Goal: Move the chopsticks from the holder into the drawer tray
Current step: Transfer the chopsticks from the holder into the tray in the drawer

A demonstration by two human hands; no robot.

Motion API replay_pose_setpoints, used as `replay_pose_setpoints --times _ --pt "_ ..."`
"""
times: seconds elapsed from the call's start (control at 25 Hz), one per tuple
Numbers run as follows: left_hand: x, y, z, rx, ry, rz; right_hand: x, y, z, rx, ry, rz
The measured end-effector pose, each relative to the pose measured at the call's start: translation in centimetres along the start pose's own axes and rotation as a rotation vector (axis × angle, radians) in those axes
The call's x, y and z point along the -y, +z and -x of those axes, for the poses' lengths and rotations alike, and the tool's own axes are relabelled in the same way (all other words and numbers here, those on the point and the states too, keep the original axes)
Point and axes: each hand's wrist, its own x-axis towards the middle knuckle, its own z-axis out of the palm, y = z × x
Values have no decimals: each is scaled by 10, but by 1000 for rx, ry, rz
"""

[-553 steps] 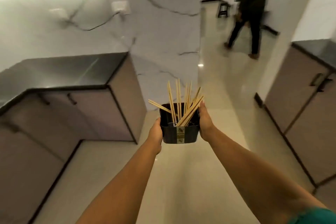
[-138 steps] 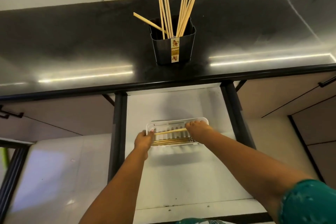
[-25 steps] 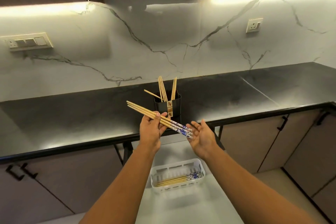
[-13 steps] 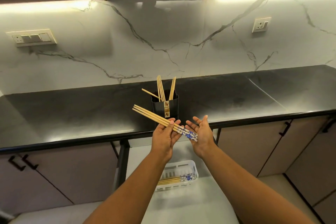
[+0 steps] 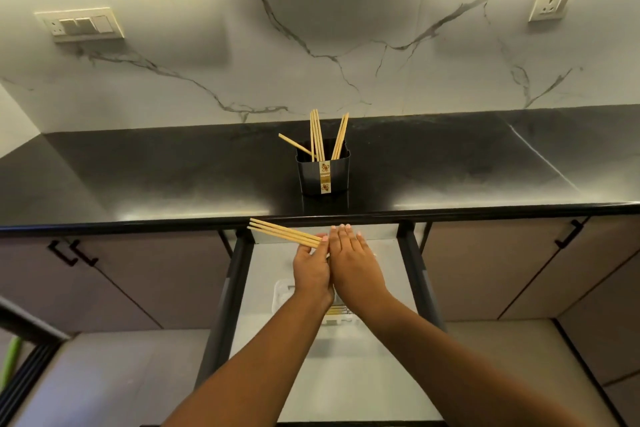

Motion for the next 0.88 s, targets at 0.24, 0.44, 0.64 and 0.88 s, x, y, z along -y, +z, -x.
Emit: replay_pose_setpoints --times 0.24,0.44,0.64,0.88 --pt "5 -46 -29 -134 -154 96 -9 32 13 145 -82 -75" --pt "-1 -98 -67 -301 -150 112 -33 58 16 239 -164 -31" --pt "14 -133 -97 -469 -164 151 -41 92 12 391 -102 16" --pt "46 -165 -140 -348 -212 -595 -65 143 5 588 -29 99"
